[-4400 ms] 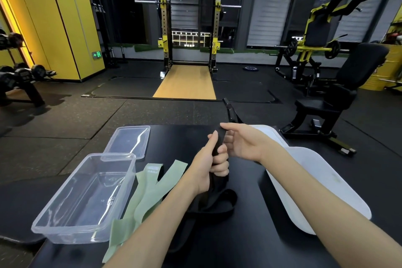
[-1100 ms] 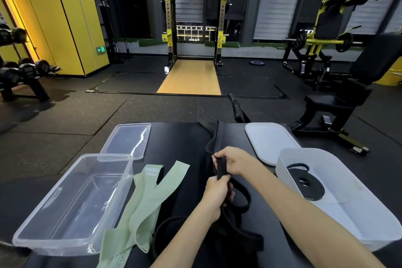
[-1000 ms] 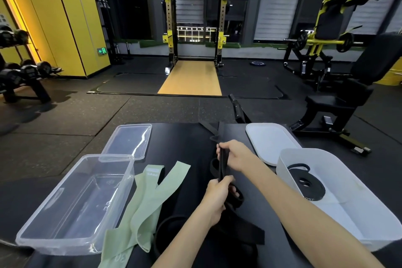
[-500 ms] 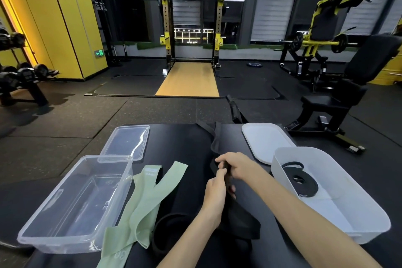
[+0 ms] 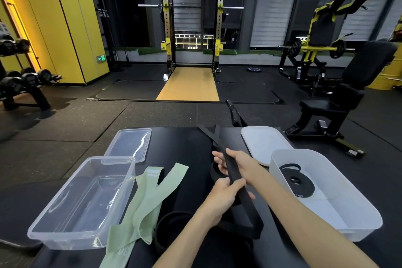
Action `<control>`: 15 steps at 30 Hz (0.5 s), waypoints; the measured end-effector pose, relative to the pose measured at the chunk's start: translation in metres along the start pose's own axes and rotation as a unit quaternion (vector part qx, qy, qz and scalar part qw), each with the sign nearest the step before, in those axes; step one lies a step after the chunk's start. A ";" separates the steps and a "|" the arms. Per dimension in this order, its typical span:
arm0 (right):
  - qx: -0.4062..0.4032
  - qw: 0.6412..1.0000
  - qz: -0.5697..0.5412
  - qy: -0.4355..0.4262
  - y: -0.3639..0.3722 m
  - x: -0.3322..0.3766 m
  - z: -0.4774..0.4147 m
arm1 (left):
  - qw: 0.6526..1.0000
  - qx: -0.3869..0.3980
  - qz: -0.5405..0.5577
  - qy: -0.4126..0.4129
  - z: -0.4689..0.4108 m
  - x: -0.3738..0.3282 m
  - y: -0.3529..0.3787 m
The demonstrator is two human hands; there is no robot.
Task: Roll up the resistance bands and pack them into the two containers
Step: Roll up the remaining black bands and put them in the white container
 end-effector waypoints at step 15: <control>0.039 0.984 0.167 -0.037 -0.003 0.022 0.038 | 0.994 -0.026 0.109 -0.008 0.008 0.000 0.002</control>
Point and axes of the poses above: each hand's wrist, its own z-axis away from the middle knuckle, its own y-axis out of the palm, x = y × z, the point moved 5 cm from there along -z, towards the middle knuckle, and after that the axes turned 9 degrees about z, right-handed, at the moved point
